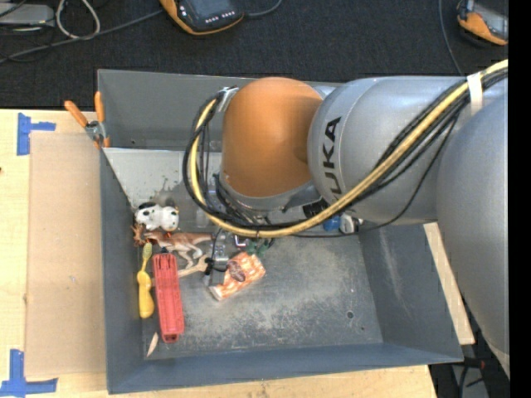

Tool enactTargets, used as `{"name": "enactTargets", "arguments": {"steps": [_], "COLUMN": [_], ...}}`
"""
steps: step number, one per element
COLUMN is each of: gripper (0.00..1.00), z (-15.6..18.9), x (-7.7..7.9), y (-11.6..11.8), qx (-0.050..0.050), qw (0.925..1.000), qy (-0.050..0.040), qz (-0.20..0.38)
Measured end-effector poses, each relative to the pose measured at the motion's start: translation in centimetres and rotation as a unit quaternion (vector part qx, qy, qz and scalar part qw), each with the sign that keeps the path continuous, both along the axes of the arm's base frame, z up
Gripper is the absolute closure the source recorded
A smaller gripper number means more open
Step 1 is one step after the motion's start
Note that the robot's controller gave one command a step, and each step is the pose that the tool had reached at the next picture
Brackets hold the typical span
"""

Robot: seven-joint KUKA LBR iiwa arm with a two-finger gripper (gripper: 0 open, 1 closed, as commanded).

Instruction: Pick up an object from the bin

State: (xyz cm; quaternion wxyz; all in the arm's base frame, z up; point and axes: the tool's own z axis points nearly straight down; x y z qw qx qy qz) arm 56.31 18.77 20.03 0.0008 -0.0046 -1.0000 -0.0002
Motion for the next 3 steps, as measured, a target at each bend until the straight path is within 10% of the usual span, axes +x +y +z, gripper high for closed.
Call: {"name": "enactTargets", "arguments": {"steps": [1,2,3], "gripper": [0.00,0.00,0.00], "z": [0.0,-5.3,-0.4], "x": [0.0,2.4,0.6], "y": [0.0,-6.8,-9.5], "qx": [0.000,0.001,0.002], "qw": [1.0000,1.0000,0.9986], "qy": [0.0000,-0.0013,-0.0010], "qz": [0.000,-0.008,-0.052]}}
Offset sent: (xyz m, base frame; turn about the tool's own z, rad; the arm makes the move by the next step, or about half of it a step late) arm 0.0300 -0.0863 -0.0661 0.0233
